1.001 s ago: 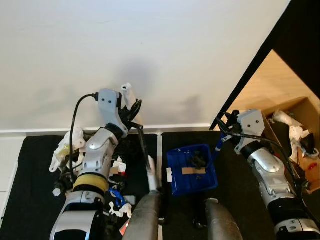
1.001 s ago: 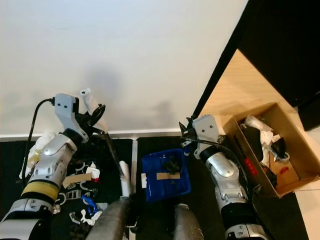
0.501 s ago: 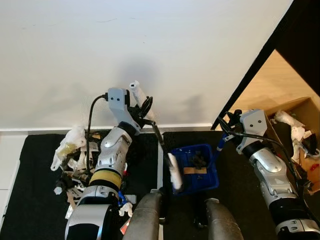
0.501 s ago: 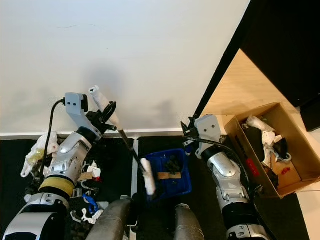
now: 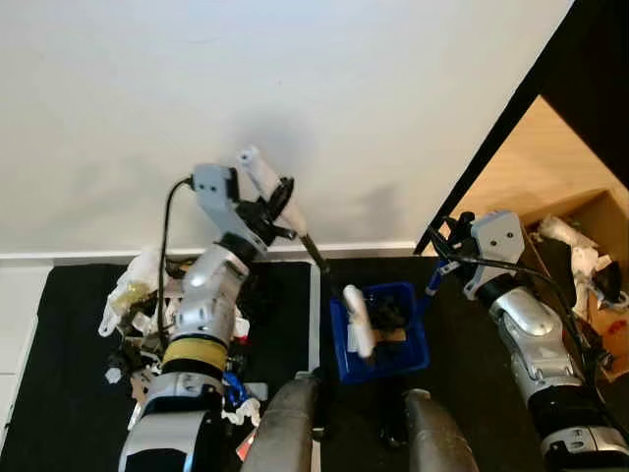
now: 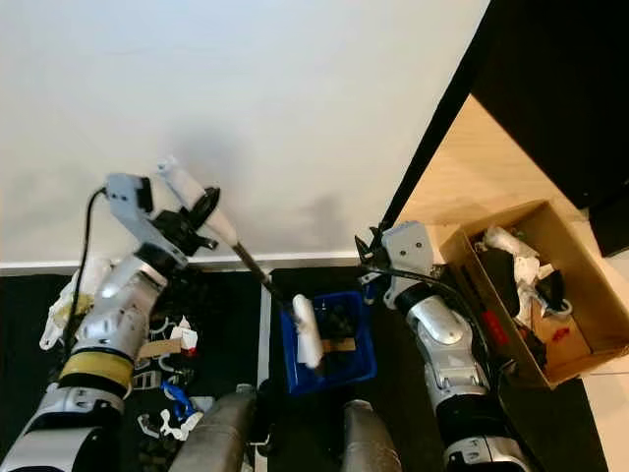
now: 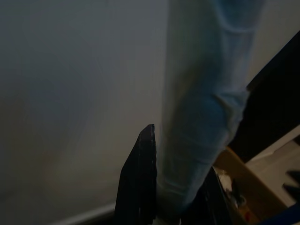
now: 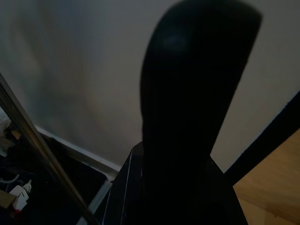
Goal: Sweep floor
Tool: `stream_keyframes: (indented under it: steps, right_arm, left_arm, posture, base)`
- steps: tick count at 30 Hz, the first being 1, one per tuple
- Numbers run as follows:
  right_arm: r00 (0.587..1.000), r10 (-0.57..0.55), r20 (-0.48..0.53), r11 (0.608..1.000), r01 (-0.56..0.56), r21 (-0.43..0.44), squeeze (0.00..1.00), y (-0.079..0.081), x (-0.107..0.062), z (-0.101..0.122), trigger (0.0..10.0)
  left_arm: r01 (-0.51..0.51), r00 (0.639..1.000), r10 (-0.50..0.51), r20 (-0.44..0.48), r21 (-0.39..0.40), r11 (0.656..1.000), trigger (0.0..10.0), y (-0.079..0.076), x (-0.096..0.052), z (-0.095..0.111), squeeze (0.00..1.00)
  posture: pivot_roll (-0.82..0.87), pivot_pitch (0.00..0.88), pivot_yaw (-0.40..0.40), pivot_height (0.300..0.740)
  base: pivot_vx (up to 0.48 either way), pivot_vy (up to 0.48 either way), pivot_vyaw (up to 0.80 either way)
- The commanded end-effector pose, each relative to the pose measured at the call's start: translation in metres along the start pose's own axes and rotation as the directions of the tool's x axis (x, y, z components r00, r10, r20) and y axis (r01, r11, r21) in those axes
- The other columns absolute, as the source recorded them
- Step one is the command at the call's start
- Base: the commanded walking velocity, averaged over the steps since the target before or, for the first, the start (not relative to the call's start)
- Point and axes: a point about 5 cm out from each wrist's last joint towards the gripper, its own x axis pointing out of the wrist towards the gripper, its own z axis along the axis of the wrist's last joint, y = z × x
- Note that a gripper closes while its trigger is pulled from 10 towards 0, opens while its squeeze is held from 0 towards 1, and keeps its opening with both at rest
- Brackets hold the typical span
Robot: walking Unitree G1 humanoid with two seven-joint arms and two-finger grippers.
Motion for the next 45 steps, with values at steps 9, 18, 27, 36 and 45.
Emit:
stream_keyframes:
  steps: [9,18,27,36,45]
  right_arm:
    - [0.999,-0.001,-0.049,1.000,0.003,0.029,0.00,0.004,-0.007,-0.013,10.0]
    - [0.999,0.007,-0.050,1.000,-0.006,0.023,0.00,0.004,-0.005,-0.013,10.0]
    - [0.999,0.010,-0.047,1.000,-0.009,0.016,0.00,0.002,-0.007,-0.011,10.0]
    - [0.999,0.001,-0.052,1.000,0.000,0.015,0.00,0.001,-0.009,-0.012,10.0]
    - [0.999,-0.003,-0.048,1.000,0.004,0.022,0.00,0.002,-0.005,-0.012,10.0]
  left_arm:
    - [0.004,0.996,0.011,-0.086,0.168,0.986,10.0,0.026,-0.040,0.018,0.00]
    - [-0.059,0.988,0.085,-0.130,0.192,0.980,10.0,0.025,-0.053,-0.004,0.00]
    - [-0.058,0.971,0.087,-0.224,0.133,0.989,10.0,0.003,-0.034,-0.057,0.00]
    - [-0.048,0.986,0.047,-0.159,-0.002,0.999,10.0,-0.024,0.000,-0.060,0.00]
    - [-0.067,0.992,0.058,-0.112,-0.077,0.995,10.0,-0.025,0.004,-0.058,0.00]
  posture:
    - [0.17,0.343,0.074,0.740]
    - [0.16,0.341,0.064,0.740]
    - [0.13,0.357,0.062,0.740]
    - [0.12,0.351,0.067,0.740]
    - [0.14,0.338,0.065,0.740]
  base:
    - [0.000,0.000,0.00]
    - [0.000,0.000,0.00]
    - [0.000,0.000,0.00]
    - [0.000,0.000,0.00]
    - [0.000,0.000,0.00]
